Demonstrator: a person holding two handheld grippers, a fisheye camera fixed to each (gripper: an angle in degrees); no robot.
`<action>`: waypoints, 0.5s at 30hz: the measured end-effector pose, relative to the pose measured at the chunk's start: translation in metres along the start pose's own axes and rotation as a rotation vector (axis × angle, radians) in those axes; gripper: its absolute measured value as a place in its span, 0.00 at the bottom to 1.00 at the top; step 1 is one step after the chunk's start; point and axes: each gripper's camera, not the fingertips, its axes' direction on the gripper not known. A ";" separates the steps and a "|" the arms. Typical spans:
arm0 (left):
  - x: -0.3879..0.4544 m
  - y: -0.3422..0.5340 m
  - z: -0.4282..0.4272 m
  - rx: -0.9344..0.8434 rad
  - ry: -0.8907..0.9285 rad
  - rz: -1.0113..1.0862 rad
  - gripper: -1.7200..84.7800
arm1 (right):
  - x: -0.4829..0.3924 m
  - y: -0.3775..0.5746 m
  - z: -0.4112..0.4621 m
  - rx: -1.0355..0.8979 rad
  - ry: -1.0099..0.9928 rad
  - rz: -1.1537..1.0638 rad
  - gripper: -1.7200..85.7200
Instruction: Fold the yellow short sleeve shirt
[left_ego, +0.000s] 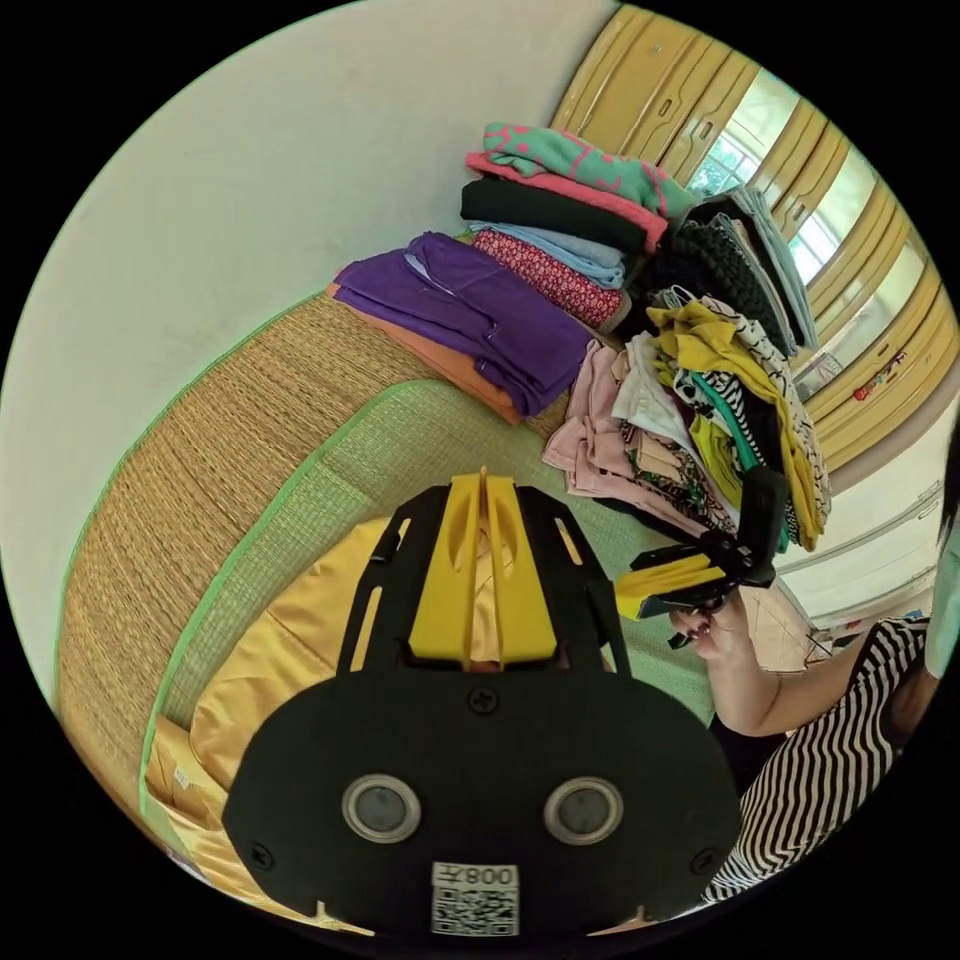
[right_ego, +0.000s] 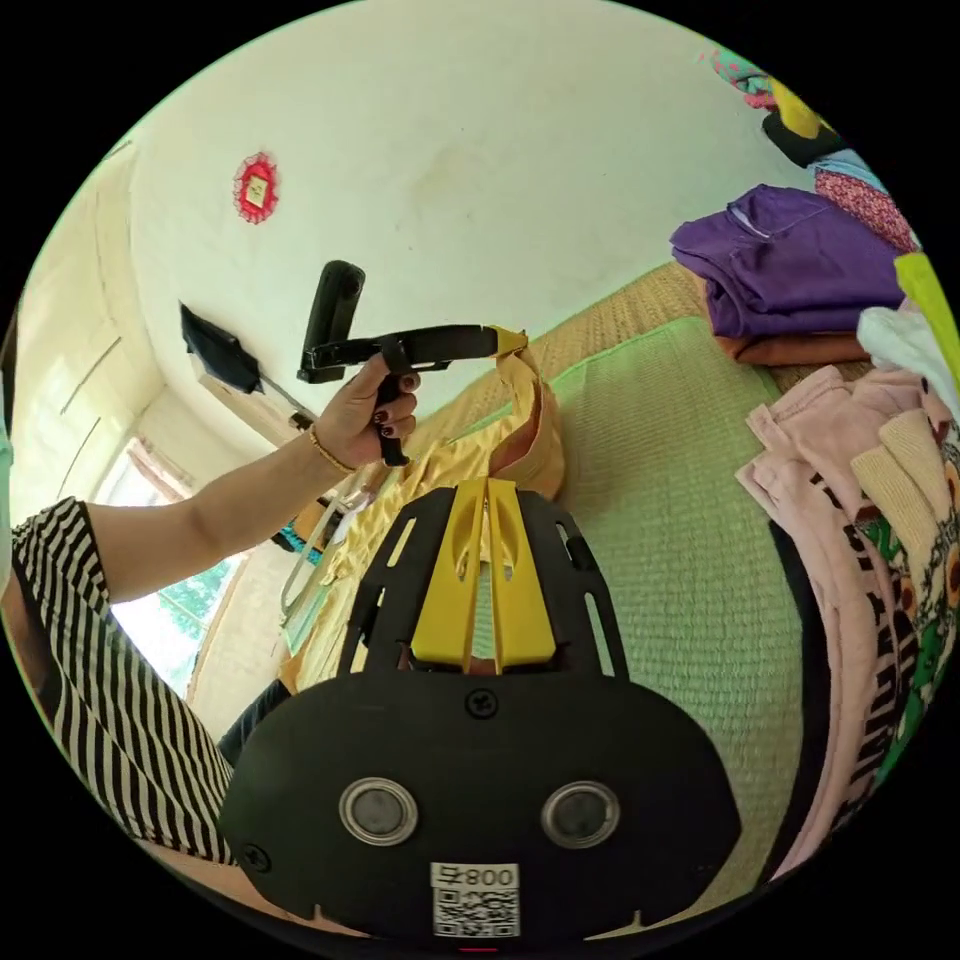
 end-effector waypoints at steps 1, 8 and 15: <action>-0.009 0.013 -0.012 0.021 0.008 -0.017 0.03 | -0.003 -0.002 0.005 -0.012 -0.024 -0.014 0.02; -0.067 0.097 -0.064 0.067 -0.012 -0.179 0.03 | -0.034 -0.009 0.082 -0.120 -0.220 -0.080 0.02; -0.120 0.189 -0.087 0.081 -0.013 -0.337 0.03 | -0.074 -0.006 0.164 -0.270 -0.238 -0.147 0.02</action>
